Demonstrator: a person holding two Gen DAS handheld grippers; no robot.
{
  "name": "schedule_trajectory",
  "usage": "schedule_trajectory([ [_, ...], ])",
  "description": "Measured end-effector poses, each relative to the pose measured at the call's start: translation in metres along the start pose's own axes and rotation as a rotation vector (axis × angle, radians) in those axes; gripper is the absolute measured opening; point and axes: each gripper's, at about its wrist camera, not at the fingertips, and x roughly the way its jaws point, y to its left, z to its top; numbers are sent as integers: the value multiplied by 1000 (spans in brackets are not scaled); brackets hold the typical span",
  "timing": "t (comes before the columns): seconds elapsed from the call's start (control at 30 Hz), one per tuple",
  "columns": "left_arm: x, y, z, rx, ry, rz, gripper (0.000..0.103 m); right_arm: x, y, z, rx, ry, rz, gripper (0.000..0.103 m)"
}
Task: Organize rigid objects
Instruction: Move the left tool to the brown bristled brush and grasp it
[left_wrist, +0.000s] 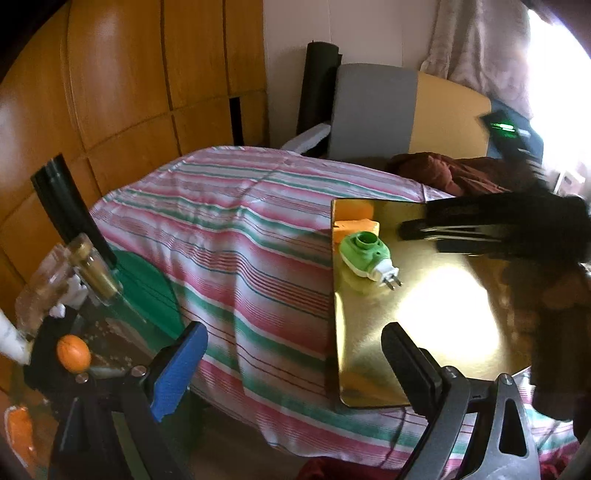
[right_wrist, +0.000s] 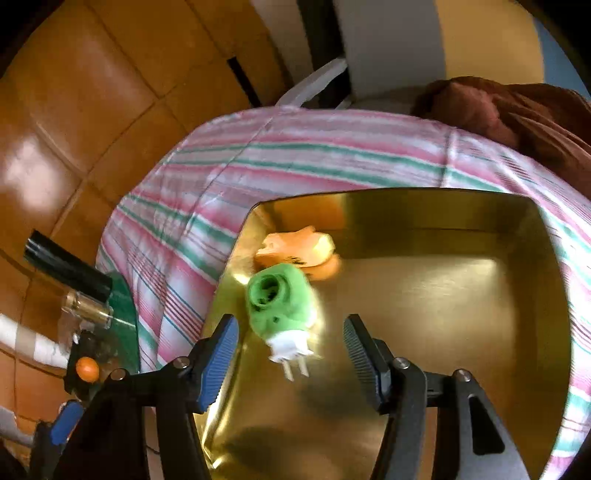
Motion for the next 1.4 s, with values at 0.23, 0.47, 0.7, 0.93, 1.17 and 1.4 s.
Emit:
schedule_trajectory([
  [0.23, -7, -21, -2, 60, -7, -48, 96, -81, -59, -26, 21, -120, -84, 64],
  [0.47, -16, -59, 7, 97, -10, -189, 94, -165, -141, -65, 105, -208, -222, 65],
  [0.7, -22, -121, 10, 221, 17, -327, 89, -260, -243, -115, 319, -320, -381, 68],
  [0.93, -25, -218, -9, 444, 100, -549, 89, -303, -347, -177, 625, -387, -482, 69],
  [1.17, -26, -312, -35, 554, 210, -766, 86, -315, -398, -225, 855, -480, -391, 72],
  [1.4, -20, -397, -62, 641, 309, -876, 82, -314, -393, -221, 808, -485, -362, 73],
])
